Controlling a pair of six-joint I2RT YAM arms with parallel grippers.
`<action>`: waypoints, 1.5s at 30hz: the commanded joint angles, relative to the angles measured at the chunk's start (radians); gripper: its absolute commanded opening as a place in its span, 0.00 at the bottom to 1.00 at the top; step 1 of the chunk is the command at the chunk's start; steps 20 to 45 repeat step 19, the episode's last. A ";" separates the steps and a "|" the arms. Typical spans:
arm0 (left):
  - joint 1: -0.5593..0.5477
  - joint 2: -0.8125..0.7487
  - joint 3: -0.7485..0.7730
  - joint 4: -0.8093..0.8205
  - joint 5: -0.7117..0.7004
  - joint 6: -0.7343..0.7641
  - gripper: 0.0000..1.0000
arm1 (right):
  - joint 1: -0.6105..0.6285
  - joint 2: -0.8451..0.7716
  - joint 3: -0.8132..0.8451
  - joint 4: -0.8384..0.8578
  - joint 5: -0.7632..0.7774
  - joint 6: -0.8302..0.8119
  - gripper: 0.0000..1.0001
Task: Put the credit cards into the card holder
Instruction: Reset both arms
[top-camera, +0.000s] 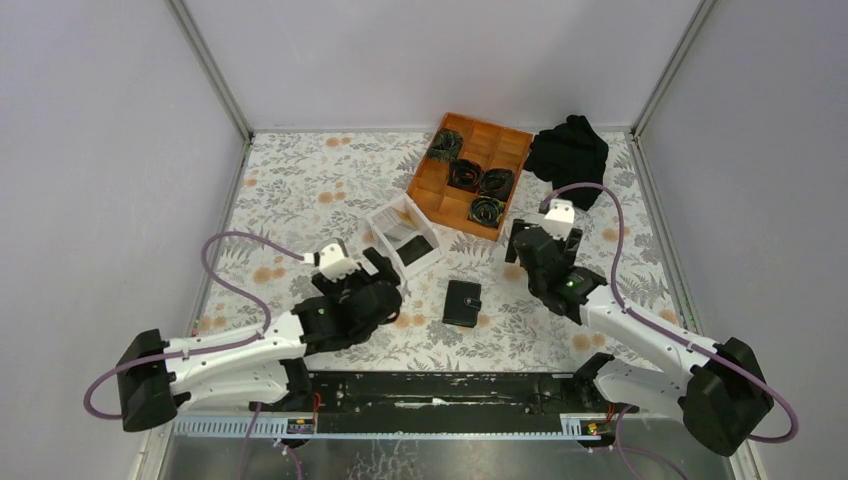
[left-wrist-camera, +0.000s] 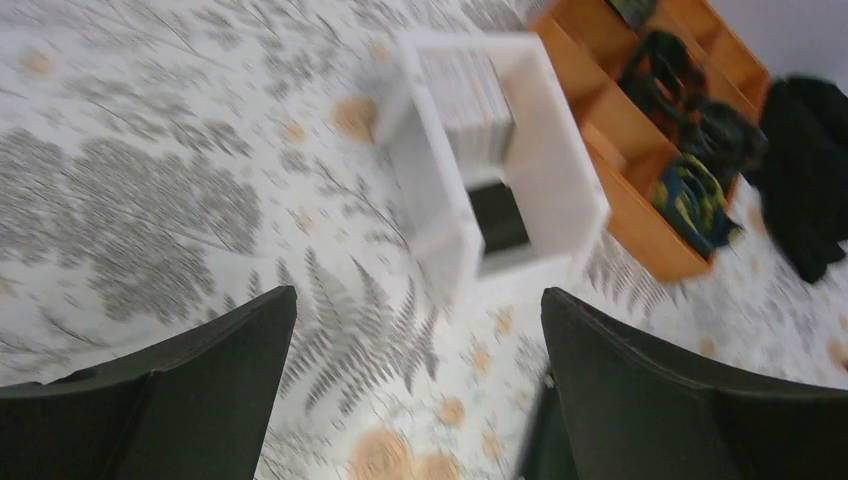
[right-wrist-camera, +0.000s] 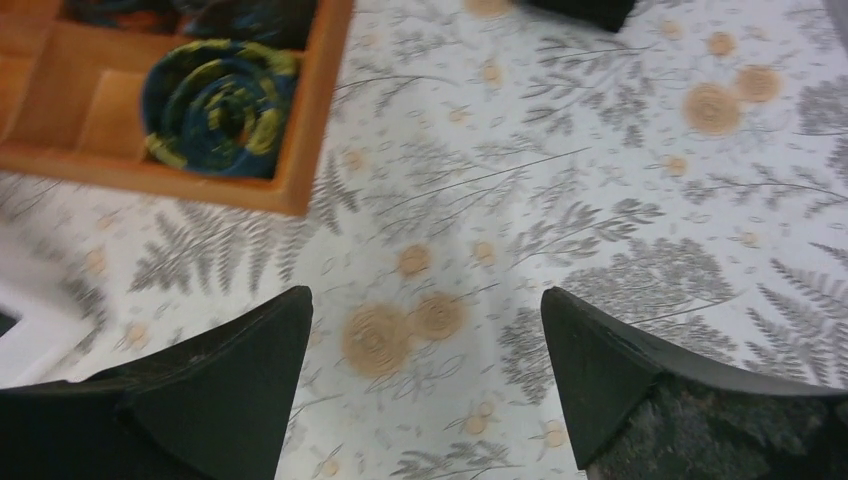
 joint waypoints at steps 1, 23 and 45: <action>0.112 -0.017 -0.039 0.082 -0.088 0.252 1.00 | -0.097 -0.008 0.037 0.013 0.025 -0.050 0.94; 0.396 0.097 -0.087 0.388 0.069 0.496 1.00 | -0.105 -0.001 0.048 -0.073 0.169 0.058 0.99; 0.396 0.097 -0.087 0.388 0.069 0.496 1.00 | -0.105 -0.001 0.048 -0.073 0.169 0.058 0.99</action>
